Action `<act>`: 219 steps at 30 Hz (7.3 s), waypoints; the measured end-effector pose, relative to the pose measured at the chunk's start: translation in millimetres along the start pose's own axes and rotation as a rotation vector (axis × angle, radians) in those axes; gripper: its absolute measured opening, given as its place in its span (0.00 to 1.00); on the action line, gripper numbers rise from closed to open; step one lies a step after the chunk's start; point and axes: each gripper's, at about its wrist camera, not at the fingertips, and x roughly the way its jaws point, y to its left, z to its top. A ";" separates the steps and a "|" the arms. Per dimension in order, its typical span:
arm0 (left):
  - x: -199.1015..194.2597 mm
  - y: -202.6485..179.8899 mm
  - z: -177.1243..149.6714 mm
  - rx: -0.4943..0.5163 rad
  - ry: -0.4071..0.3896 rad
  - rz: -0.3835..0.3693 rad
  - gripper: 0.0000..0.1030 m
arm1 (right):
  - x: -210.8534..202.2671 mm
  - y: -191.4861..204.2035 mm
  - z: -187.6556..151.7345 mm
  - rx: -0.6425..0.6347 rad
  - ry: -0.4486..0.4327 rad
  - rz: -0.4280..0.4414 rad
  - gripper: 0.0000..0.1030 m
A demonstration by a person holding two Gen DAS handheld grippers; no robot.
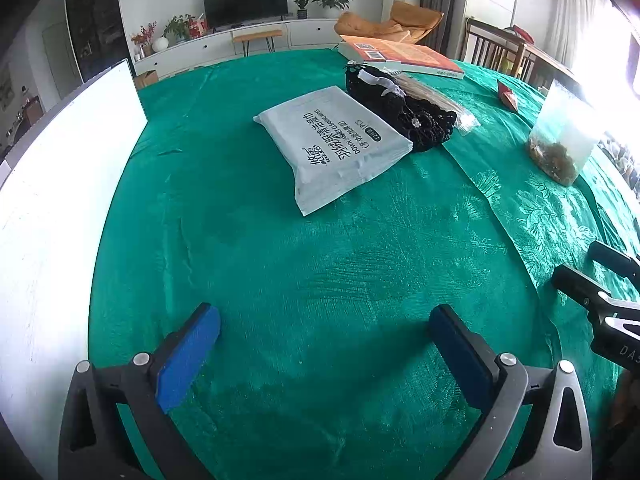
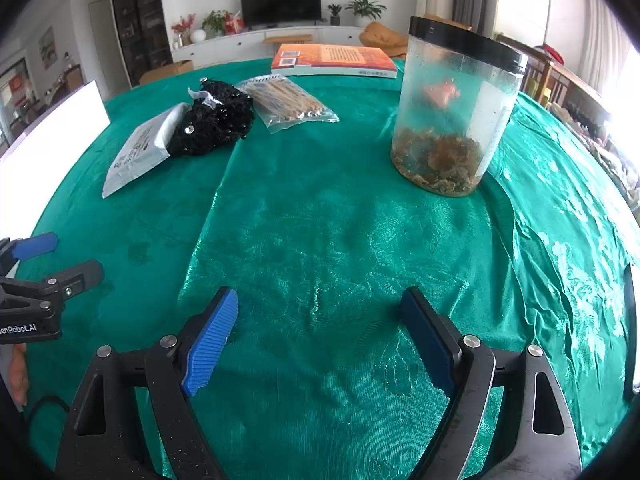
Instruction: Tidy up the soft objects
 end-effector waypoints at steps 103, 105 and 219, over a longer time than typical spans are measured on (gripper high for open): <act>-3.3 14.2 -5.8 -0.021 -0.012 0.018 1.00 | 85.0 90.3 150.8 -0.158 0.076 0.257 0.68; -3.3 14.1 -5.9 -0.021 -0.012 0.018 1.00 | 96.3 97.6 149.9 -0.163 0.117 0.289 0.58; 22.4 34.4 75.2 -0.295 0.073 -0.165 1.00 | -7.0 -59.9 -4.1 0.157 0.024 -0.113 0.84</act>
